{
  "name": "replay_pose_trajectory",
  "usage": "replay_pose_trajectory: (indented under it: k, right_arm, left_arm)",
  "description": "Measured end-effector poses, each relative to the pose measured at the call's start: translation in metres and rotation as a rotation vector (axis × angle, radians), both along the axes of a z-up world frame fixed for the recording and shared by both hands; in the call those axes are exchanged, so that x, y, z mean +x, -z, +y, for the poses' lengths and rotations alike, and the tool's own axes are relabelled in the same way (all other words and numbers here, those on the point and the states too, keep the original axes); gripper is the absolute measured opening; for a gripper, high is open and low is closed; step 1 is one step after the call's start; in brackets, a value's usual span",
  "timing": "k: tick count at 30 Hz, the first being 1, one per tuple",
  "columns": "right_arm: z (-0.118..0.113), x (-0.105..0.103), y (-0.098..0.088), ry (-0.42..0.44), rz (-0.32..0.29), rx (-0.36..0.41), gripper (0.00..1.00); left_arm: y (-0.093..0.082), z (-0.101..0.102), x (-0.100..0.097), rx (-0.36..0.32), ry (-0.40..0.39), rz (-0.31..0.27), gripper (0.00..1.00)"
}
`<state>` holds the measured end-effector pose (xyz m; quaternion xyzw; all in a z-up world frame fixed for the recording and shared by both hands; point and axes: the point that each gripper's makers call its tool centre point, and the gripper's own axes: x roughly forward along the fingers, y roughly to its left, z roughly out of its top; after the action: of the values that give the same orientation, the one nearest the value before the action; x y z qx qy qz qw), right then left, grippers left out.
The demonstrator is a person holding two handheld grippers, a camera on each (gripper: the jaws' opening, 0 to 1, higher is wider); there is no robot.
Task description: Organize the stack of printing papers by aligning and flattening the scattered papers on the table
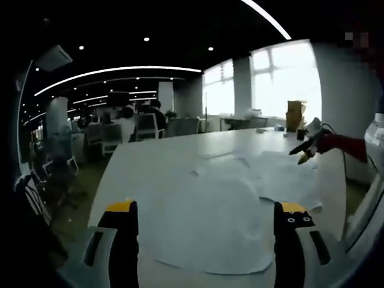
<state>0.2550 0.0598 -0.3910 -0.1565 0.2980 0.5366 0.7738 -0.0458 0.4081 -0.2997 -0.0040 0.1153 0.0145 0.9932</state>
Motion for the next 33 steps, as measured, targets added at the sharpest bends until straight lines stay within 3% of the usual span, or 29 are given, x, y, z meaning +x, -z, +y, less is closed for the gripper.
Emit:
replay_pose_trajectory:
  k: [21, 33]
  right_arm:
    - [0.011, -0.004, 0.000, -0.034, 0.002, 0.003, 0.87]
    - [0.014, 0.005, -0.002, -0.036, 0.001, 0.009, 0.87]
  left_arm:
    - [-0.002, 0.000, -0.005, 0.003, -0.009, 0.000, 0.96]
    - [0.000, 0.003, -0.004, -0.002, -0.010, 0.007, 0.96]
